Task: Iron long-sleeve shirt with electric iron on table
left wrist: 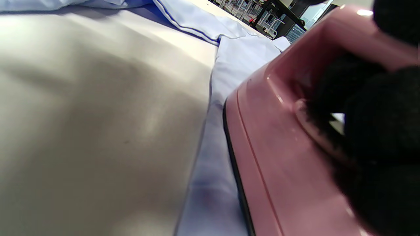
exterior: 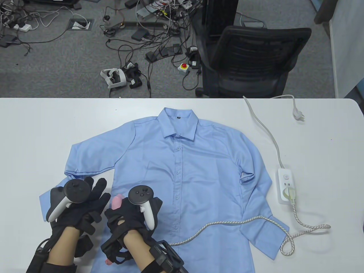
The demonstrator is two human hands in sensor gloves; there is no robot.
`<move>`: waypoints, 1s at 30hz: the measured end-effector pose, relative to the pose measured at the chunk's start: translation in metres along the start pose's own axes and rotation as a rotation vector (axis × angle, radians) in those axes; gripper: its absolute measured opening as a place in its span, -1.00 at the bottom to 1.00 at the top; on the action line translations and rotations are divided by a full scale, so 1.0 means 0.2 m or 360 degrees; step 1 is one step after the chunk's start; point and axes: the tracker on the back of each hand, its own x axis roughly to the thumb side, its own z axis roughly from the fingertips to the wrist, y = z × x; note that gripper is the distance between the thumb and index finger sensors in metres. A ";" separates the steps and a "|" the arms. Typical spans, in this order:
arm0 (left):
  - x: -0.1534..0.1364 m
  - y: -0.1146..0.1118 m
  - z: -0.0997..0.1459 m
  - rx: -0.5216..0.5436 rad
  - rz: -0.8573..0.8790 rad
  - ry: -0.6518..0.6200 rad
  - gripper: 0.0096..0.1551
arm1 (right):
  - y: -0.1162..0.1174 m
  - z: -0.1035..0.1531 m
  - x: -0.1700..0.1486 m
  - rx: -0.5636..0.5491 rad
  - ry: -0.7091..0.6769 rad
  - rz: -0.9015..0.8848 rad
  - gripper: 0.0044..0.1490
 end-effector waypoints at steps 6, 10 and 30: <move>0.04 -0.11 -0.08 -0.0001 -0.0182 0.0067 -0.37 | 0.00 0.00 -0.01 -0.0049 -0.0017 -0.0011 0.02; 0.02 -0.16 -0.12 -0.0130 -0.0166 0.0084 -0.39 | -0.02 0.01 -0.03 -0.0095 -0.0001 -0.0038 0.02; 0.02 -0.20 -0.16 -0.0250 -0.0306 0.0134 -0.26 | -0.38 0.10 -0.25 -0.0320 0.0097 -0.0222 0.02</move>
